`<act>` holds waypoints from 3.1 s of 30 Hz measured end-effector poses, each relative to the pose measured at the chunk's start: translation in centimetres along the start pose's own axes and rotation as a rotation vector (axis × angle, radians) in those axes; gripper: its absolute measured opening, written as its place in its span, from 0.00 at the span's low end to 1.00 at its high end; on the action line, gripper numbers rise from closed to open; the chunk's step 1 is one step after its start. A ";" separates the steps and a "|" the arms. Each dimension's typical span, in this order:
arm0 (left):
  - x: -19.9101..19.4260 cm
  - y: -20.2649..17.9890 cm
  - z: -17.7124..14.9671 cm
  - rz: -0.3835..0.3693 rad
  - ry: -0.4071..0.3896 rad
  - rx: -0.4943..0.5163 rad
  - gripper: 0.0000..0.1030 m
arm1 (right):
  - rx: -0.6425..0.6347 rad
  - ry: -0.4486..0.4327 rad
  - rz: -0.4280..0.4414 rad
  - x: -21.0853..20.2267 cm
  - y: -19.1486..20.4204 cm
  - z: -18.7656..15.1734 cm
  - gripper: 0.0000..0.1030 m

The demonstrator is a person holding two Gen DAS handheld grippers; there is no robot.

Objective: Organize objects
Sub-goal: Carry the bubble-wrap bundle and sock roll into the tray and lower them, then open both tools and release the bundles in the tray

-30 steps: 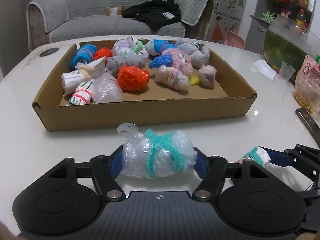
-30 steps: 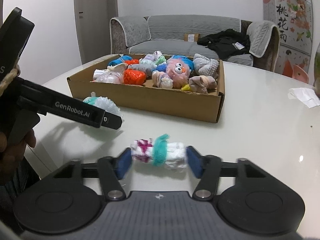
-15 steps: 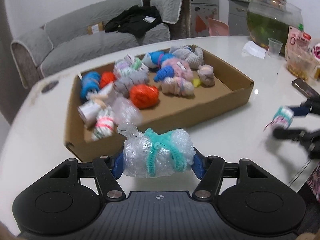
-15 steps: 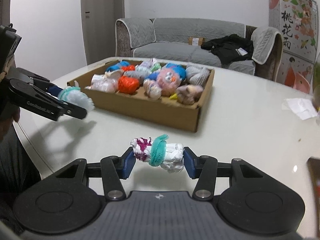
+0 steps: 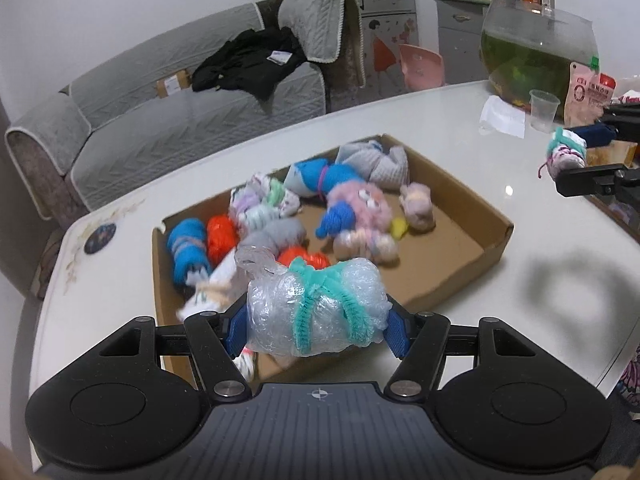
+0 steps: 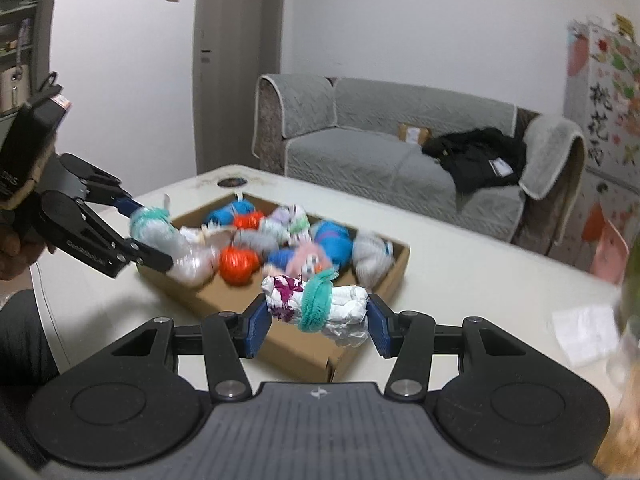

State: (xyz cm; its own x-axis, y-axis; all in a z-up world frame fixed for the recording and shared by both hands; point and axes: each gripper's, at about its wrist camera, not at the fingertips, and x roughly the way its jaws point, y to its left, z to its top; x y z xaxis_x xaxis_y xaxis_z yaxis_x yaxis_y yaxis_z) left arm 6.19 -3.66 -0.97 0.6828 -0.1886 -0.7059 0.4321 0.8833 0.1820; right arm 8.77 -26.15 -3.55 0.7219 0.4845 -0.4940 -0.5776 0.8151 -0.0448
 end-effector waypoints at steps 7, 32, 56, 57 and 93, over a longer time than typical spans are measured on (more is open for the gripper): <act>0.6 0.3 2.0 -0.023 0.007 0.054 0.68 | -0.076 0.007 0.037 1.2 0.0 2.0 0.46; 9.6 1.2 5.1 -0.292 0.324 0.020 0.68 | -0.173 0.263 0.353 8.8 0.7 5.1 0.46; 12.9 2.7 3.0 -0.264 0.371 0.092 0.69 | -0.192 0.454 0.497 17.1 1.4 3.2 0.46; 13.0 2.6 3.0 -0.262 0.368 0.083 0.69 | -0.206 0.451 0.465 17.2 1.4 3.2 0.46; 14.6 1.0 3.0 -0.161 0.305 -0.067 0.74 | -0.348 0.564 0.283 17.7 2.9 2.3 0.50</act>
State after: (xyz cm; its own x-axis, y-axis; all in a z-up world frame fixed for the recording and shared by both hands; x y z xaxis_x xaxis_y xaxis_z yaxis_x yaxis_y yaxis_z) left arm 18.37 -6.83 -9.02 0.3968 -0.1998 -0.8959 0.4738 0.8805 0.0135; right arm 20.72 -14.46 -10.43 0.2747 0.3475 -0.8965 -0.8691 0.4887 -0.0768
